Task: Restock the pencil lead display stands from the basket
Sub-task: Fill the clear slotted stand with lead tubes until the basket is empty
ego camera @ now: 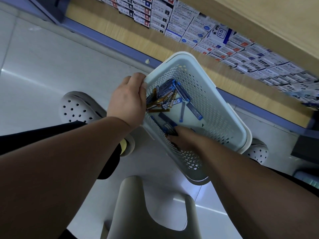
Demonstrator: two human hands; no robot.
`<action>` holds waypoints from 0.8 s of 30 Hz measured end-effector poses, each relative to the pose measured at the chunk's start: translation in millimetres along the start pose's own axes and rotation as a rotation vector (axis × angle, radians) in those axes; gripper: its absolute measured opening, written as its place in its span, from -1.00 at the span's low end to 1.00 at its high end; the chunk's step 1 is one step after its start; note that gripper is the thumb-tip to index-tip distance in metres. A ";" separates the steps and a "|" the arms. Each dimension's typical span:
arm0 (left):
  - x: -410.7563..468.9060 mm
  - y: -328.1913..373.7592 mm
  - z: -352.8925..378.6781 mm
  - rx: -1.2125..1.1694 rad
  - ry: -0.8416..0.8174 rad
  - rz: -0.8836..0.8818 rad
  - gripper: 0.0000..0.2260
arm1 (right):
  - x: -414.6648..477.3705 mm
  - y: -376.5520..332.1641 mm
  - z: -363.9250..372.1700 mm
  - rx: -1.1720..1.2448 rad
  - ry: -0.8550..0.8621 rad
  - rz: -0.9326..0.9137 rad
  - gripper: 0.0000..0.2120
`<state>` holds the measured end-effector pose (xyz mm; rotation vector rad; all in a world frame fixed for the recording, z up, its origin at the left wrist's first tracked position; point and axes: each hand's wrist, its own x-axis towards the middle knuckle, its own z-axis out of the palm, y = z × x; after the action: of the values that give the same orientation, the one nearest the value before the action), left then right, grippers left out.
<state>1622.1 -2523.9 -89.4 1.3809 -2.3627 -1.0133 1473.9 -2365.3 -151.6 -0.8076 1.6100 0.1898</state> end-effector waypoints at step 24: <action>0.0 -0.8 -0.5 -0.006 -0.004 0.002 -0.78 | -10.0 0.9 -16.7 0.076 -0.077 -0.052 -0.78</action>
<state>1623.0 -2524.4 -89.6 1.3760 -2.3614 -1.0223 1459.9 -2370.0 -139.0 -0.7744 1.5135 0.1202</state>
